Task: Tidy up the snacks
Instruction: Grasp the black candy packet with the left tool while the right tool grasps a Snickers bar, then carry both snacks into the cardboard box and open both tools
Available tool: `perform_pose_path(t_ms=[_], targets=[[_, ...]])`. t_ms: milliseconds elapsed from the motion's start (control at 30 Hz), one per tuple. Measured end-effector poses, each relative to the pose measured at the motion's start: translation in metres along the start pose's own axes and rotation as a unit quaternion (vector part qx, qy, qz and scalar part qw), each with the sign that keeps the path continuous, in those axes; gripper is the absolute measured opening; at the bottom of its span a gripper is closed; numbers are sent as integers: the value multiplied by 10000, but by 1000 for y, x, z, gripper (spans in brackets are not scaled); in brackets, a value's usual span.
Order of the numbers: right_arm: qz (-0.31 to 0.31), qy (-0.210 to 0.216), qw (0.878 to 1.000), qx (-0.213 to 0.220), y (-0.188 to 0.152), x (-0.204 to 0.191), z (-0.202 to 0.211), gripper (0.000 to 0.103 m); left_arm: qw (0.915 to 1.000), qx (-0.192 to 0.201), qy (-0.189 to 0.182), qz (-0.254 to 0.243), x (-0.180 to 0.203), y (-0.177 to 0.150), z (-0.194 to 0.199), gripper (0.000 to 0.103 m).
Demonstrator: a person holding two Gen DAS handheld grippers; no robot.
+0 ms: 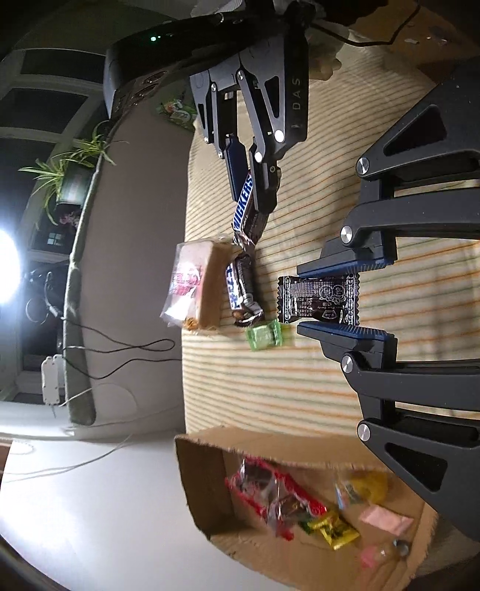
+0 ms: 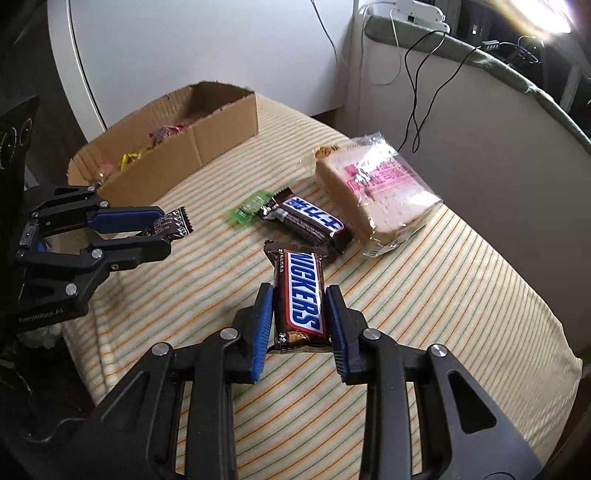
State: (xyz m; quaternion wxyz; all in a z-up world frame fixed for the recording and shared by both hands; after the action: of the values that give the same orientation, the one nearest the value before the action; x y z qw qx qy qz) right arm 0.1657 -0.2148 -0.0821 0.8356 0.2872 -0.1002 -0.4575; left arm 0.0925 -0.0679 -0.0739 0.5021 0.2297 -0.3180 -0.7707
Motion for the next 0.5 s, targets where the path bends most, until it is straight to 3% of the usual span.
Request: perform_pose_path(t_ms=[500], targets=[[254, 222, 9985, 427, 28, -59, 25, 30, 9972, 349, 592, 279, -59, -11, 51, 22]])
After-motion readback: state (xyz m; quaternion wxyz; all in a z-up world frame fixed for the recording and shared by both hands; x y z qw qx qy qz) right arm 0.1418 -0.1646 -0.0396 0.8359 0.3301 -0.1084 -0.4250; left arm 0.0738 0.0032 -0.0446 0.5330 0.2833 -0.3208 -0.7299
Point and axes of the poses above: each gripper's, at about its wrist camera, not at the fingertips, and z roughly against the way its jaws point, x to its right, y to its top, the point moved 2 cm from there along -z, roughly the way its jaws point, and after that the axes turned 11 degrees about -z, right-handed, at the moved point
